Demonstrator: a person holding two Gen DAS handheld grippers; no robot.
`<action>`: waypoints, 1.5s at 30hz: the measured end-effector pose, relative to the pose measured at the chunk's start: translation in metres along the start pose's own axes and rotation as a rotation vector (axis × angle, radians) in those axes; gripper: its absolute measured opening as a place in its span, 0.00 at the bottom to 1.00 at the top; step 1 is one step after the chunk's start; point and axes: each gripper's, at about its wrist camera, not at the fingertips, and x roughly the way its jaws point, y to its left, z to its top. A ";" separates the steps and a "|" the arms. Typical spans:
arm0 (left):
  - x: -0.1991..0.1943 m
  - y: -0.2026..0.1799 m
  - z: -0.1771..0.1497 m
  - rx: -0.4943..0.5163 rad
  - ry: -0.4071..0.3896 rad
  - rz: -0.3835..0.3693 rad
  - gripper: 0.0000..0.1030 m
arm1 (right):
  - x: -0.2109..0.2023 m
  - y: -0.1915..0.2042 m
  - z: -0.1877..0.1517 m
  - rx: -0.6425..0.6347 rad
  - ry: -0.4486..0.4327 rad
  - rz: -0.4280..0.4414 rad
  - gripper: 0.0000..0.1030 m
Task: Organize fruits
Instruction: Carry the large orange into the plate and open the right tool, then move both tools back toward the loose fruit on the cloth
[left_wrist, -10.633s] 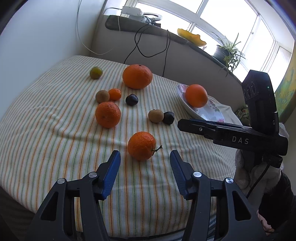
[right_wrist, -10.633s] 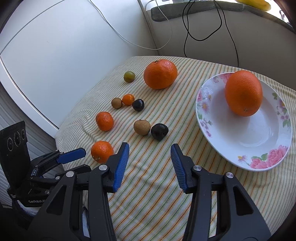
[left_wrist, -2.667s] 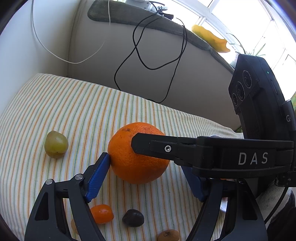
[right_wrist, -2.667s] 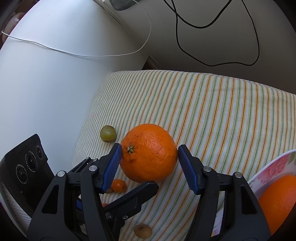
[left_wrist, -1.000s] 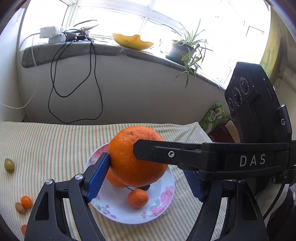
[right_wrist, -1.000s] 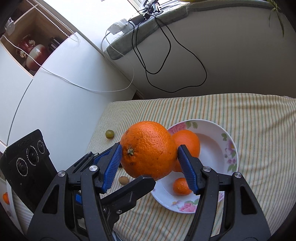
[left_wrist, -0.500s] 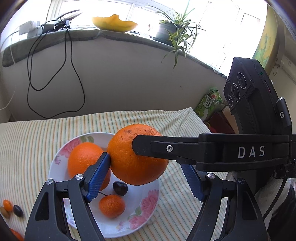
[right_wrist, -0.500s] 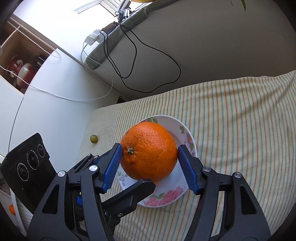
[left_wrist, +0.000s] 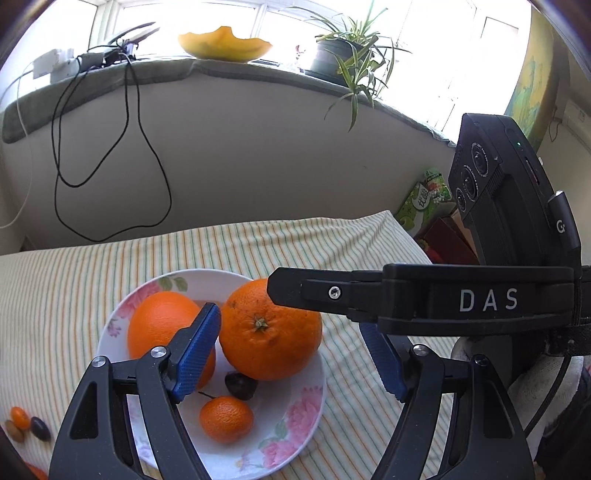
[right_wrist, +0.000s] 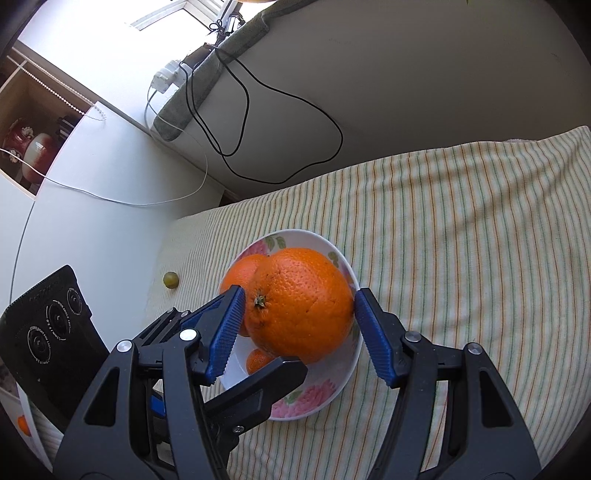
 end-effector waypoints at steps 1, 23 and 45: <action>-0.001 0.000 -0.001 0.005 0.001 0.002 0.74 | -0.003 0.000 0.001 0.003 -0.011 -0.004 0.63; -0.064 0.024 -0.035 -0.004 -0.082 -0.001 0.76 | -0.036 0.030 -0.027 -0.111 -0.121 -0.083 0.69; -0.150 0.097 -0.132 -0.092 -0.140 0.242 0.76 | -0.029 0.096 -0.080 -0.322 -0.197 -0.055 0.70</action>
